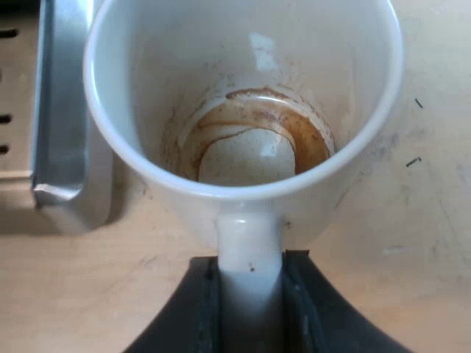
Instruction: Place mug into machine
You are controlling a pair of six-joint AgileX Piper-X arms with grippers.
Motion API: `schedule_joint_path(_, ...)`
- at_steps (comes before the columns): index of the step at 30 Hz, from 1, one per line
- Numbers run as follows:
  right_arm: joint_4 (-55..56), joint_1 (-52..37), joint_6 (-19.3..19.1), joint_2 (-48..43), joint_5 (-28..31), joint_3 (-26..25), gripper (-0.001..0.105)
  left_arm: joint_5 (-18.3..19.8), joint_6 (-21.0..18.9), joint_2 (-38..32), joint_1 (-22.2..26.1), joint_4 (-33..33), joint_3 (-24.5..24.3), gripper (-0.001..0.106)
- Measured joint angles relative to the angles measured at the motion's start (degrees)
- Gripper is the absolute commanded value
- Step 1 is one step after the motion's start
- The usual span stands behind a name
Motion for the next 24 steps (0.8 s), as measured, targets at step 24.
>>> schedule_joint_path(24,14.67,24.9,4.39,-15.67,4.16,-2.25,0.0,-11.5,3.4,-20.41,0.0,23.43,-0.06,0.102)
